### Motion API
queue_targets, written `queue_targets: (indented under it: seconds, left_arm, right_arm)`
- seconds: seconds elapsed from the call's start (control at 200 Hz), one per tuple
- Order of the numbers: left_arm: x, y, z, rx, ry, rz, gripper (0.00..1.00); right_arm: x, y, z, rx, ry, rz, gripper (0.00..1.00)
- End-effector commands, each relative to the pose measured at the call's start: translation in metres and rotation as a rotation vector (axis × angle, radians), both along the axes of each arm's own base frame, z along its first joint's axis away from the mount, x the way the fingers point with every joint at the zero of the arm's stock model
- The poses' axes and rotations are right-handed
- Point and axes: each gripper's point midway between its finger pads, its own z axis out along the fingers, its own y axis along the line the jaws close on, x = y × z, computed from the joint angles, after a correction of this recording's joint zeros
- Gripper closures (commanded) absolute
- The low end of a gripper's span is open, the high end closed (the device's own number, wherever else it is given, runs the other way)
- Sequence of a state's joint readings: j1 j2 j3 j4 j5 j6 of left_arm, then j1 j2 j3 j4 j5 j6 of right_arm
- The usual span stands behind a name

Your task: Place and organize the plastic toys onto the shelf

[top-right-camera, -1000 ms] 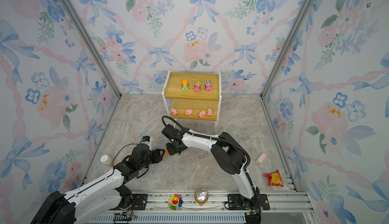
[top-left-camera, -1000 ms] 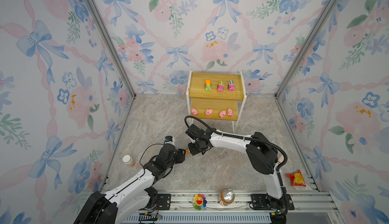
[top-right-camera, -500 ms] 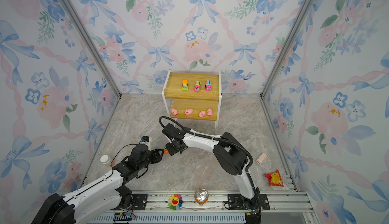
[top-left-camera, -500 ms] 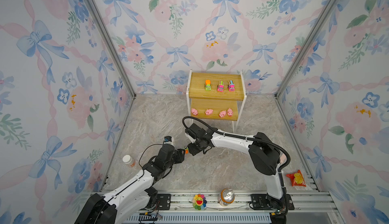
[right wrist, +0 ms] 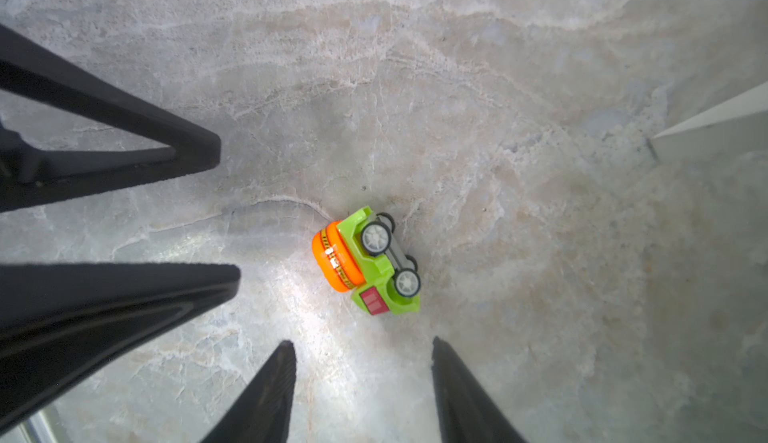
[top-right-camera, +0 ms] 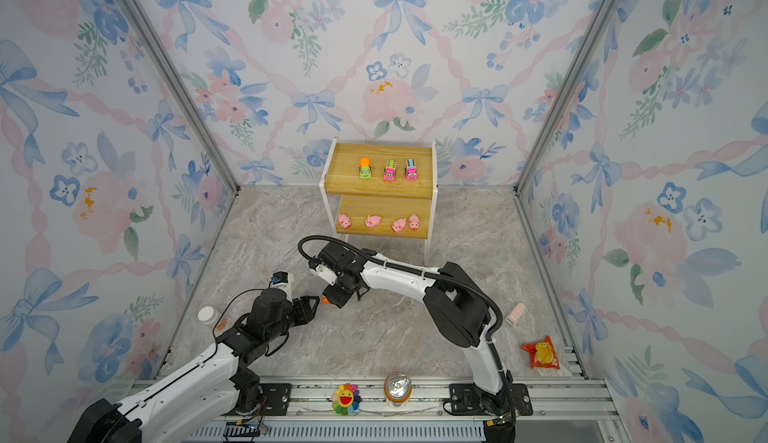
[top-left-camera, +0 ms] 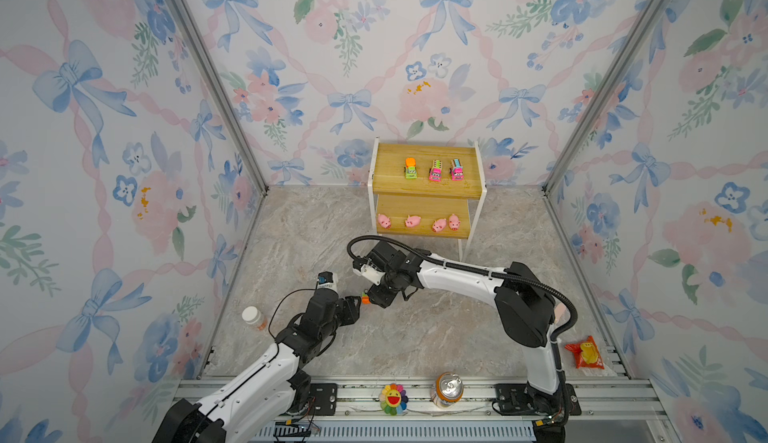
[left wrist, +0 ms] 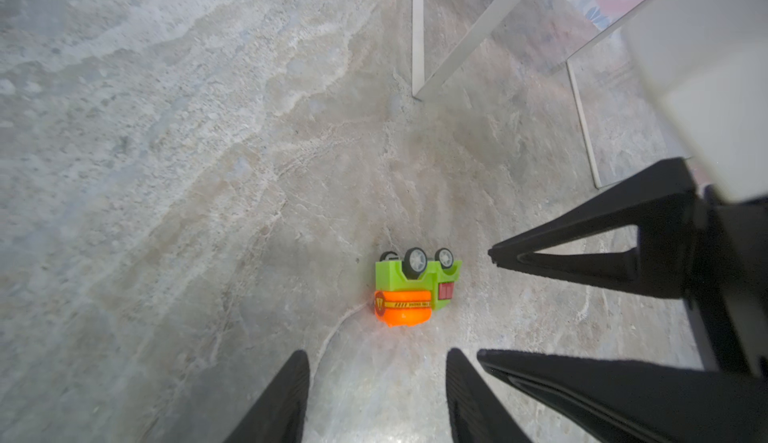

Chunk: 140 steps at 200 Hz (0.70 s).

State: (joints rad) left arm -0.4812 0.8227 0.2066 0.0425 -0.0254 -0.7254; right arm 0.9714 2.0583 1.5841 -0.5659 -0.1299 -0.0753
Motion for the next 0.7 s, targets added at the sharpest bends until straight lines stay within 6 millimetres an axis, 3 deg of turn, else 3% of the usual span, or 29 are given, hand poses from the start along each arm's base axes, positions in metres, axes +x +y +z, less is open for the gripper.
queue_targets:
  seconds: [0.0,0.545,0.695]
  left_arm:
    - [-0.005,0.005,-0.008,-0.004,0.027,0.016,0.46]
    - [-0.003,0.008,-0.008,-0.002,0.031,0.026,0.46]
    - [-0.002,0.008,-0.007,-0.002,0.029,0.025,0.46]
  right_arm:
    - [0.006,0.006,-0.007,0.006,0.002,0.067,0.46]
    - [0.016,0.012,-0.021,0.005,0.030,0.093,0.50]
    - [0.012,0.011,-0.018,0.009,0.072,0.062,0.55]
